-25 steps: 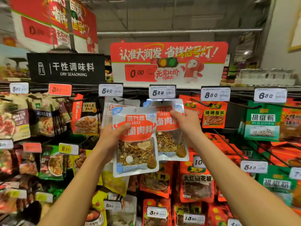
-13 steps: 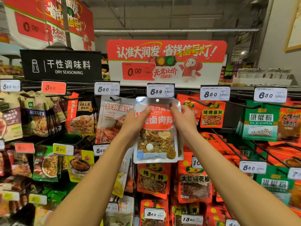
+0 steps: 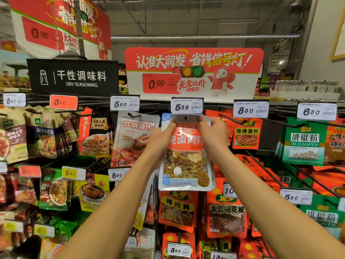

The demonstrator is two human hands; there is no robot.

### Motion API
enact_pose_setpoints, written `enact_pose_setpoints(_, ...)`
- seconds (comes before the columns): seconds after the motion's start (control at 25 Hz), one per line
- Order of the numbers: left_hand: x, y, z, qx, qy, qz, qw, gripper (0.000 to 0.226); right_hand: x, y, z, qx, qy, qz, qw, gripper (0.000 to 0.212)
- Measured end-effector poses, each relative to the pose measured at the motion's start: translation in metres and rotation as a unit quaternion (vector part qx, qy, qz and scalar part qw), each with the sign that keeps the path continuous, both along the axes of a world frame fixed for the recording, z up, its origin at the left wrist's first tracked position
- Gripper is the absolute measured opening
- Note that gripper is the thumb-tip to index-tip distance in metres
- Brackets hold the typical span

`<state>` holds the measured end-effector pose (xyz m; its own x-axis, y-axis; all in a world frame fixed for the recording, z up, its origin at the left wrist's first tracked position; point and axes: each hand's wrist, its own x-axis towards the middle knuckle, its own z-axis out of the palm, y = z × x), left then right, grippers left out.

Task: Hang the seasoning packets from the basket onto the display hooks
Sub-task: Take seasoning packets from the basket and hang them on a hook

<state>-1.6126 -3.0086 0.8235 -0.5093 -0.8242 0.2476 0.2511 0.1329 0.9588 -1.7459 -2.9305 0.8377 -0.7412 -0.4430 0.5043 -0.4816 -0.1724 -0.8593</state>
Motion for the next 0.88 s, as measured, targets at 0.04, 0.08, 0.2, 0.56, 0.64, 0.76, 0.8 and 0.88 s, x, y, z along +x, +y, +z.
enact_pose_setpoints(0.04, 0.0, 0.001, 0.001, 0.003, -0.006, 0.001, 1.0, 0.032, 0.0, -0.001, 0.003, 0.007, 0.008, -0.01, 1.0, 0.051)
enact_pose_setpoints(0.08, 0.001, 0.001, 0.001, 0.001, -0.011, 0.003, 1.0, 0.032, 0.0, 0.0, 0.004, 0.014, 0.013, -0.014, 1.0, 0.049)
enact_pose_setpoints(0.2, 0.011, 0.001, -0.015, -0.107, -0.042, 0.075, 0.991, 0.041, -0.001, 0.01, -0.006, 0.037, 0.013, 0.003, 0.999, 0.039)
enact_pose_setpoints(0.56, -0.006, -0.013, -0.051, -0.135, -0.149, 0.106, 0.974, 0.028, 0.004, -0.015, -0.048, 0.099, 0.071, 0.01, 0.993, 0.067)
enact_pose_setpoints(0.64, -0.02, -0.024, -0.043, -0.127, -0.179, 0.123, 0.968, 0.03, -0.008, -0.027, -0.044, 0.142, 0.046, 0.009, 0.989, 0.065)
enact_pose_setpoints(0.76, -0.037, -0.034, -0.044, -0.106, -0.235, 0.148, 0.955, 0.036, -0.021, -0.037, -0.048, 0.198, 0.017, 0.025, 0.98, 0.047)
enact_pose_setpoints(0.8, -0.04, -0.036, -0.044, -0.101, -0.24, 0.15, 0.954, 0.037, -0.025, -0.039, -0.05, 0.21, 0.007, 0.033, 0.977, 0.04)
enact_pose_setpoints(0.88, -0.041, -0.036, -0.043, -0.103, -0.239, 0.152, 0.954, 0.038, -0.032, -0.037, -0.055, 0.199, -0.018, 0.049, 0.979, 0.034)
